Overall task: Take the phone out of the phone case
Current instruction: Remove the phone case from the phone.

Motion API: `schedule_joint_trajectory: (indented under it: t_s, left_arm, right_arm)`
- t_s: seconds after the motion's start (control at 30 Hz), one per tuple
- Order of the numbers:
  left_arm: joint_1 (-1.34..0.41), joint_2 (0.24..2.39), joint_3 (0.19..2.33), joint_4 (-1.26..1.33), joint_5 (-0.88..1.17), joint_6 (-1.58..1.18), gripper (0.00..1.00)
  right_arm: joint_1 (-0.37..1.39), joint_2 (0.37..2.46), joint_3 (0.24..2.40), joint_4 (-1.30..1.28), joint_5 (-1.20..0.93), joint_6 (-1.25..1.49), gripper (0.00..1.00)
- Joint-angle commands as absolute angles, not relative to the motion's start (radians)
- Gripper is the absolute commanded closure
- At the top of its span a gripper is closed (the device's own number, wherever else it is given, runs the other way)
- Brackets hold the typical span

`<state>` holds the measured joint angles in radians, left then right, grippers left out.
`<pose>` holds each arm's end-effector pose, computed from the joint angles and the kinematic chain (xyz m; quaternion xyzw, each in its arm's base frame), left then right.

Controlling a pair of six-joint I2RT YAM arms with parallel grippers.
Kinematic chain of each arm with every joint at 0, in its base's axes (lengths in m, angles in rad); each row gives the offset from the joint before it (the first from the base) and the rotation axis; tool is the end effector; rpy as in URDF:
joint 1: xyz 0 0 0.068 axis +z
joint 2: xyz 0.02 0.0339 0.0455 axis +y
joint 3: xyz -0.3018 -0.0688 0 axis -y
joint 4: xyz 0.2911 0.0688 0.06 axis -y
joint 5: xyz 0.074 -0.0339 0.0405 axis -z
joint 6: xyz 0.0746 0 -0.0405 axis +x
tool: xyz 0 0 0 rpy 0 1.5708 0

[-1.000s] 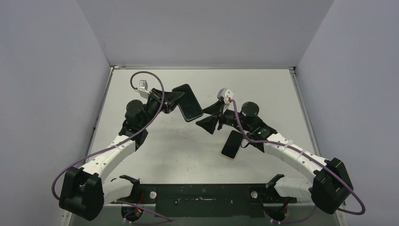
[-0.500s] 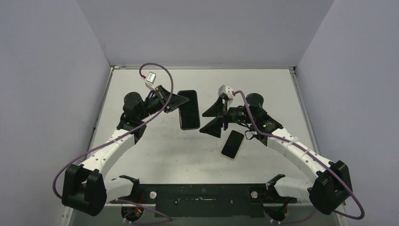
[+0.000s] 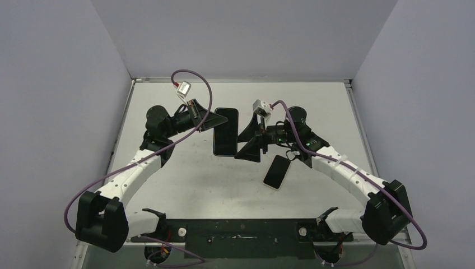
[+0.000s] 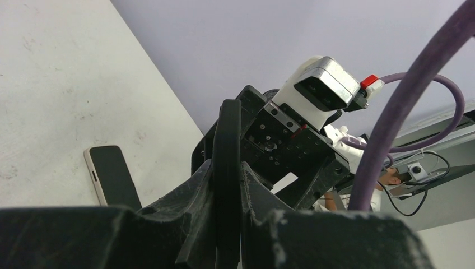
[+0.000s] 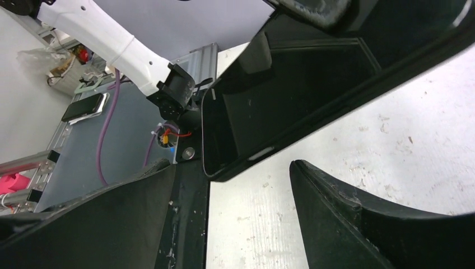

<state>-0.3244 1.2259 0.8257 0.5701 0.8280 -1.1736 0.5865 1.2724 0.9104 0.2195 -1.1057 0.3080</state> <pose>0.2973 -0.1579 0.3604 0.0372 0.6644 -0.6665 0.3361 0.2389 0.2388 0.3397 -0.4299 0.5891 0.5988 0.3310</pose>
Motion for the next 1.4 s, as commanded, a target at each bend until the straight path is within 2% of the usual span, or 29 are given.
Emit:
schedule_joint_trajectory:
  t_s: [0.0, 0.3, 0.47, 0.67, 0.73, 1.1, 1.37]
  left_arm:
    - [-0.325, 1.218, 0.892, 0.683, 0.845, -1.207, 1.00]
    - [-0.331, 1.230, 0.895, 0.696, 0.836, -1.237, 1.00]
    - [-0.331, 1.242, 0.899, 0.624, 0.813, -1.261, 1.00]
    - [-0.326, 1.264, 0.874, 0.603, 0.802, -1.356, 1.00]
    - [-0.324, 1.273, 0.859, 0.611, 0.801, -1.394, 1.00]
    - [-0.325, 1.317, 0.863, 0.607, 0.833, -1.460, 1.00]
    - [-0.330, 1.333, 0.819, 0.619, 0.846, -1.505, 1.00]
  right_arm:
    - [0.618, 1.305, 0.982, 0.305, -1.157, 0.315, 0.26]
    - [0.644, 1.341, 1.003, 0.303, -1.189, 0.297, 0.43]
    - [0.647, 1.351, 1.015, 0.281, -1.196, 0.268, 0.61]
    - [0.656, 1.329, 1.033, 0.208, -1.174, 0.148, 0.94]
    - [0.660, 1.322, 1.036, 0.195, -1.164, 0.113, 1.00]
    - [0.716, 1.303, 1.104, 0.029, -1.065, -0.144, 1.00]
    - [0.738, 1.284, 1.112, 0.041, -1.015, -0.214, 1.00]
